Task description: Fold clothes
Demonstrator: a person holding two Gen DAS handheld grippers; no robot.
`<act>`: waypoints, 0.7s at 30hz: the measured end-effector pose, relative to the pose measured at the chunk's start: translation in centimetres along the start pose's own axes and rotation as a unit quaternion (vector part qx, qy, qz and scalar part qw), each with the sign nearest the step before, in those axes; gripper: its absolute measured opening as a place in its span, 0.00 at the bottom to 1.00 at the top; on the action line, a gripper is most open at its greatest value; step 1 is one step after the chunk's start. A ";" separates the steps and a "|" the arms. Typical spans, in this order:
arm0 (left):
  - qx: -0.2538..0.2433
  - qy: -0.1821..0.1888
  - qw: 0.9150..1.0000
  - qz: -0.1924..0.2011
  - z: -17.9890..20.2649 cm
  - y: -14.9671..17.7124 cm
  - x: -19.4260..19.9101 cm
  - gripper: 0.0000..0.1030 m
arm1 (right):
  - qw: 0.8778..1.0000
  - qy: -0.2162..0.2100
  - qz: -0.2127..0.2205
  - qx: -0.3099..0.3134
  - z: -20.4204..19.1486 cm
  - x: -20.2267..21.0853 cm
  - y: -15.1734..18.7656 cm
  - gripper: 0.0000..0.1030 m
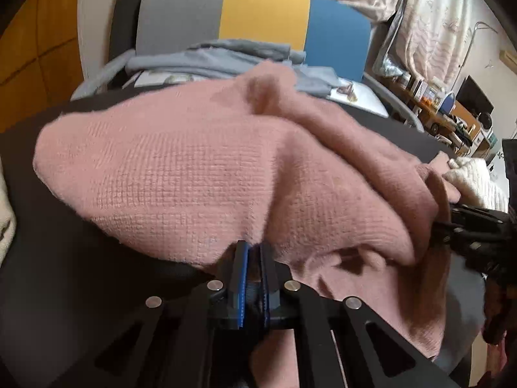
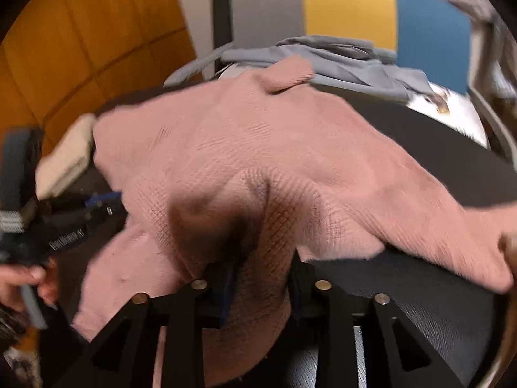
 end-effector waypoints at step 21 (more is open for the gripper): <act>-0.106 0.095 0.990 -0.014 14.6 0.8 -4.1 0.18 | 0.903 0.422 -0.081 0.021 34.0 19.1 3.9 0.13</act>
Point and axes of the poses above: each gripper's, at about its wrist camera, not at the fingertips, and x roughly against the way its jaws point, z to its right, y to its underside, the point moved 6 cm from there along -x, roughly the way its jaws point, and after that the axes turned 14 degrees about z, right-handed, at the moved point
